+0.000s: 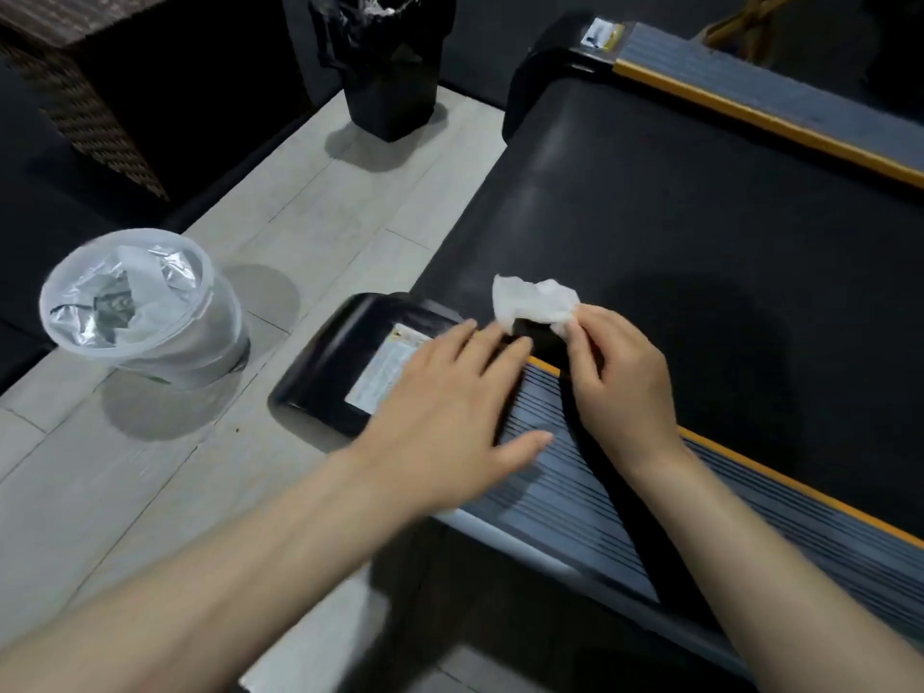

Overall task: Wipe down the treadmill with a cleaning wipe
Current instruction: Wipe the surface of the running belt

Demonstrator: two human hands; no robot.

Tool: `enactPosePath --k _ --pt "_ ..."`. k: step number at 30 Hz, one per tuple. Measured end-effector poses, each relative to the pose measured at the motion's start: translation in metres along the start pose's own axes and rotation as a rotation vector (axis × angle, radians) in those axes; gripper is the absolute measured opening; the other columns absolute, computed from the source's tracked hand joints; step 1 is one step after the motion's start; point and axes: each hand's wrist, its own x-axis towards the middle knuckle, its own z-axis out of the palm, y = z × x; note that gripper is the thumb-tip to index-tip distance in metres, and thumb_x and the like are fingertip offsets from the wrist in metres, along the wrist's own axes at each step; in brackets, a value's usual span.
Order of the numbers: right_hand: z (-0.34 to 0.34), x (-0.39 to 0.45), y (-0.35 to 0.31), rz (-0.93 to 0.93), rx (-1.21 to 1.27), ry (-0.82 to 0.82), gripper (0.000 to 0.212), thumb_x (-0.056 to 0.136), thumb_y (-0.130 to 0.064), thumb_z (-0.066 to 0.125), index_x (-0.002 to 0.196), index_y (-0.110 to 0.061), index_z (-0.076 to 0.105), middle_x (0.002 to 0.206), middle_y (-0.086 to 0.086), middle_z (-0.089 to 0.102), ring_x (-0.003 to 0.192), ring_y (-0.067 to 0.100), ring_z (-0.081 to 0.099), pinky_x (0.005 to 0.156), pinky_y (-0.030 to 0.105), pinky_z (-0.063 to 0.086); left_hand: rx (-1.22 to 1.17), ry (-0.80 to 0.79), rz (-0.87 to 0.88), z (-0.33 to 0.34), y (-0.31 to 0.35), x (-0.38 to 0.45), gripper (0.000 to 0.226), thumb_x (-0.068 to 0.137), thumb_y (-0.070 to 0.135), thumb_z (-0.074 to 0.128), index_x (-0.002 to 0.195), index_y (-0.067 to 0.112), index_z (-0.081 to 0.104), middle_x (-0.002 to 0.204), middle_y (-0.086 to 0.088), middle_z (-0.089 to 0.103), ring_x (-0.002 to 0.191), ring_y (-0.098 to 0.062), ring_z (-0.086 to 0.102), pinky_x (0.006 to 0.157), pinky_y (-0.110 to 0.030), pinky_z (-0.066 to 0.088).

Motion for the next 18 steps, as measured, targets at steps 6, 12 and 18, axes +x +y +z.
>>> enactPosePath --k 6,12,18 --pt "-0.031 -0.014 0.035 0.175 0.114 0.028 0.019 0.098 -0.012 0.053 0.100 -0.009 0.071 0.106 -0.005 0.067 0.106 0.014 0.059 0.094 0.026 0.045 0.166 -0.094 -0.007 0.051 0.050 0.007 0.076 0.094 0.070 0.017 0.157 0.027 0.019 0.164 -0.012 0.015 0.150 -0.039 0.008 0.117 -0.062 0.010" --pt "-0.038 -0.008 0.038 0.200 0.094 -0.236 0.024 0.093 -0.005 0.056 0.109 -0.013 0.073 0.112 -0.002 0.069 0.110 0.018 0.056 0.093 0.023 0.040 -0.110 0.101 -0.120 0.039 0.056 0.007 0.055 0.095 0.041 0.041 0.143 0.015 0.044 0.154 -0.003 0.038 0.144 -0.021 0.032 0.122 -0.040 0.014" --pt "-0.048 0.015 0.037 0.208 -0.075 -0.480 0.026 0.094 -0.011 0.054 0.110 -0.019 0.073 0.118 -0.006 0.068 0.111 0.022 0.048 0.096 0.028 0.033 -0.126 0.121 -0.278 0.036 0.059 0.014 0.058 0.089 0.031 0.044 0.144 0.010 0.045 0.151 -0.006 0.042 0.142 -0.024 0.034 0.122 -0.040 0.015"
